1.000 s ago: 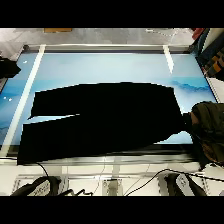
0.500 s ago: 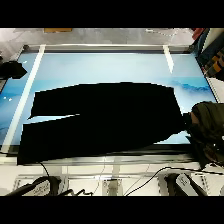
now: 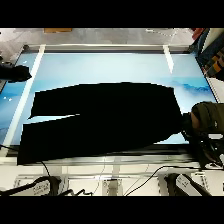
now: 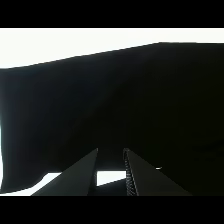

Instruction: Fold the clothes and pants, and hang the long-sleeved shirts on hangers.

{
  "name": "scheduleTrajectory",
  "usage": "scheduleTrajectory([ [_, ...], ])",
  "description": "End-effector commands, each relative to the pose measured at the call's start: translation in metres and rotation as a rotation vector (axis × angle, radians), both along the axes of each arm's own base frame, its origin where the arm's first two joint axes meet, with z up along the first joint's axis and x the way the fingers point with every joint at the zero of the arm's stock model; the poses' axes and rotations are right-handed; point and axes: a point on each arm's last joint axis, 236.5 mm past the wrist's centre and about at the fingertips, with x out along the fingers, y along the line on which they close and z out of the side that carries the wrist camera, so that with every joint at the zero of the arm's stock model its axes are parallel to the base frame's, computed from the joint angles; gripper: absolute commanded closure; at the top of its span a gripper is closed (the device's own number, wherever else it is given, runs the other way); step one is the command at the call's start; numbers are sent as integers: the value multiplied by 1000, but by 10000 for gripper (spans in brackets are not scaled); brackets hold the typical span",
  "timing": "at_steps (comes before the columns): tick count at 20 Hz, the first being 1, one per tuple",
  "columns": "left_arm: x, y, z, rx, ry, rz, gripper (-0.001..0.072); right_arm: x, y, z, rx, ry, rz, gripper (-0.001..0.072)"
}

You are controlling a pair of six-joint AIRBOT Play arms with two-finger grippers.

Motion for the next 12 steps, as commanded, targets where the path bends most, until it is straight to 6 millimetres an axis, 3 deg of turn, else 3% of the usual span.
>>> scheduleTrajectory([
  [1, -1, 19, -5, -16, 12, 58, 527, 23, 2, 6, -80, -61, 2, 395],
  [2, -5, 28, -5, -22, 21, 84, 527, 26, 5, 7, -86, -66, 10, 489],
  [4, -19, 49, -11, -30, 63, 128, 556, 29, 7, 12, -97, -82, 18, 503],
  [5, -29, 59, -15, -34, 91, 148, 662, 31, 7, 17, -105, -94, 19, 514],
  [6, -41, 71, -20, -40, 117, 176, 696, 32, 6, 23, -115, -110, 21, 569],
  [8, -71, 91, -35, -60, 157, 249, 696, 35, 4, 41, -142, -156, 22, 696],
  [12, -151, 108, -86, -115, 226, 418, 696, 37, 2, 71, -209, -224, 46, 695],
])
